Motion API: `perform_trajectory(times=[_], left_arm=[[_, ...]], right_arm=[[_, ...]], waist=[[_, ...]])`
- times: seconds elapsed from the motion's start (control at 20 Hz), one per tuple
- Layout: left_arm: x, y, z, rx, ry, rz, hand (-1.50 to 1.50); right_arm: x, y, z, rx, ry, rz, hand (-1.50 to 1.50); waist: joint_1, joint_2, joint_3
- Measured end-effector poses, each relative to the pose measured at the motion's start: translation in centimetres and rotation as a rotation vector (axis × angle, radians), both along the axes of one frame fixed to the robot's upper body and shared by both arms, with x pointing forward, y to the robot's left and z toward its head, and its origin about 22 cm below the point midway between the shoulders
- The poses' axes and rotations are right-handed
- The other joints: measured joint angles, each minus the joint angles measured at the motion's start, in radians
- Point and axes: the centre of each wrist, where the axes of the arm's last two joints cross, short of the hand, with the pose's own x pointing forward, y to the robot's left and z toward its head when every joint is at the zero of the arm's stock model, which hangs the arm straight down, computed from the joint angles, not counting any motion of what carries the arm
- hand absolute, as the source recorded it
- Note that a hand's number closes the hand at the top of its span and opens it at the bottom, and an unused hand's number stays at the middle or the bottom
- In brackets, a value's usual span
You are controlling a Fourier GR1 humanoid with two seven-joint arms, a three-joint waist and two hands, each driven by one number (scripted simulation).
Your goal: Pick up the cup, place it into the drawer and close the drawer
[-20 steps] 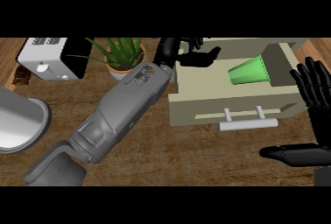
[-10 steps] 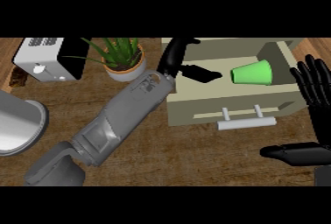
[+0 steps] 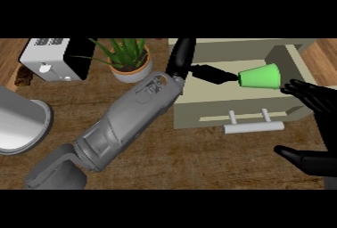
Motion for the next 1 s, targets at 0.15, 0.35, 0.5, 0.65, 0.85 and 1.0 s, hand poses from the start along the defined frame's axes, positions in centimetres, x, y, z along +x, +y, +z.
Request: perform_trajectory(times=[0.15,0.35,0.5,0.65,0.85,1.0], left_arm=[[0.1,-0.1,0.9,-0.046,-0.008,-0.003,-1.5],[0.4,-0.1,2.6,-0.087,-0.007,0.0,-1.5],[0.8,0.9,3.2,-0.122,0.004,0.016,-1.5],[1.0,2.6,3.6,-0.148,0.013,0.03,-1.5],[1.2,5.7,4.4,-0.172,0.016,0.046,-1.5],[0.7,8.0,3.8,-0.185,0.02,0.055,-1.5]], right_arm=[[-0.9,-0.2,0.5,-0.045,-0.002,0.023,1.5],[-2.0,-0.2,1.1,-0.187,-0.003,0.049,1.5],[-2.2,-0.1,1.5,-0.271,0.004,0.052,1.5],[-2.4,0.4,1.9,-0.348,0.006,0.019,1.5],[-2.4,1.1,1.8,-0.438,0.025,-0.02,1.5],[-2.2,2.0,0.9,-0.483,0.035,-0.057,1.5]], waist=[[0.016,-0.004,0.0],[0.037,-0.009,-0.001],[0.052,-0.012,-0.001],[0.065,-0.015,-0.001],[0.077,-0.017,-0.001],[0.083,-0.017,-0.001]])
